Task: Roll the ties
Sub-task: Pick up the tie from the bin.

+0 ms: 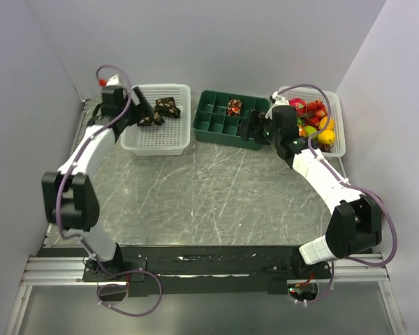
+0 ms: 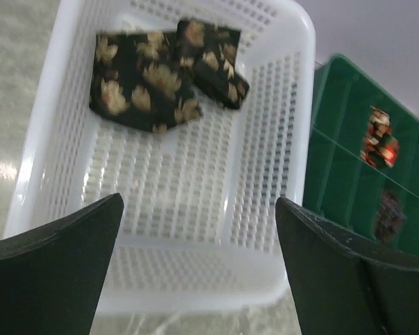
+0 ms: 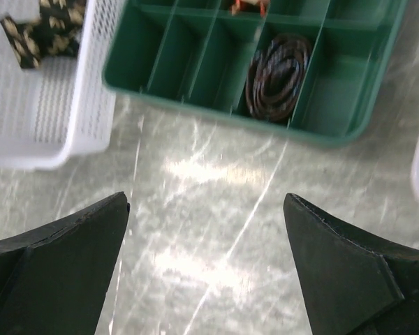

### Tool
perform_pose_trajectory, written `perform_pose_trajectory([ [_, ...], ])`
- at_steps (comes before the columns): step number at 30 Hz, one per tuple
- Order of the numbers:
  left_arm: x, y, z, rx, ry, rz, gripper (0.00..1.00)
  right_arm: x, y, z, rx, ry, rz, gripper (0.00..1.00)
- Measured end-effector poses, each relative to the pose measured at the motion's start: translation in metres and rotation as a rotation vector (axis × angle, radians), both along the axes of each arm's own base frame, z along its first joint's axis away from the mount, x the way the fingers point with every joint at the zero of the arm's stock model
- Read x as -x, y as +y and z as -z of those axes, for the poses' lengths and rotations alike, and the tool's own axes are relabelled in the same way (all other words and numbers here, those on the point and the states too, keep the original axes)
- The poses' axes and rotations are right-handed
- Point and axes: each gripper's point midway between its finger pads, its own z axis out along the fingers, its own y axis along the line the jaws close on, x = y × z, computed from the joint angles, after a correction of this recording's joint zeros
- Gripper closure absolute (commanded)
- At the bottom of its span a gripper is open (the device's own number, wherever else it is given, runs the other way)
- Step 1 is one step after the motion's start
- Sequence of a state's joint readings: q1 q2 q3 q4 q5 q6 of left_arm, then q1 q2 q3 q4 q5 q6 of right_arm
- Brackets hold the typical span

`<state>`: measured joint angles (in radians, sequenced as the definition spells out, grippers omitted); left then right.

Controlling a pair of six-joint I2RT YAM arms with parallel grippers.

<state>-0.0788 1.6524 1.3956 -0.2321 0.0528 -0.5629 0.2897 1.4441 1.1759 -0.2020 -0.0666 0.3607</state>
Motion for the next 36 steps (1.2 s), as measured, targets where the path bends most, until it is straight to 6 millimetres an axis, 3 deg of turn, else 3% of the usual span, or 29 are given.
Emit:
perform_pose_trajectory([
  [5,-0.053,-0.038,0.001,-0.147,0.011,0.007,0.04,0.020,0.000,0.013,-0.017,0.032,-0.018,0.01],
  [9,-0.081,-0.069,0.034,-0.223,0.039,0.031,0.04,0.028,-0.002,0.015,-0.018,0.034,-0.023,0.01],
  [14,-0.104,-0.069,0.086,-0.289,0.106,0.009,0.04,0.032,-0.003,0.020,-0.007,0.034,-0.035,0.01],
  [18,-0.125,-0.061,0.104,-0.304,0.097,-0.019,0.04,0.044,-0.002,0.028,-0.009,0.038,-0.063,0.01],
  [21,-0.139,-0.057,0.105,-0.296,0.062,-0.034,0.04,0.049,0.000,0.031,-0.013,0.041,-0.080,0.01],
  [29,-0.167,-0.056,0.078,-0.256,-0.084,-0.057,0.01,0.047,0.001,0.034,-0.006,0.042,-0.090,0.01],
  [33,-0.188,-0.061,0.071,-0.246,-0.136,-0.052,0.06,0.046,0.001,0.042,0.002,0.061,-0.094,0.01],
  [36,-0.195,-0.059,0.079,-0.241,-0.142,-0.052,0.08,0.047,0.001,0.044,0.007,0.066,-0.095,0.01],
])
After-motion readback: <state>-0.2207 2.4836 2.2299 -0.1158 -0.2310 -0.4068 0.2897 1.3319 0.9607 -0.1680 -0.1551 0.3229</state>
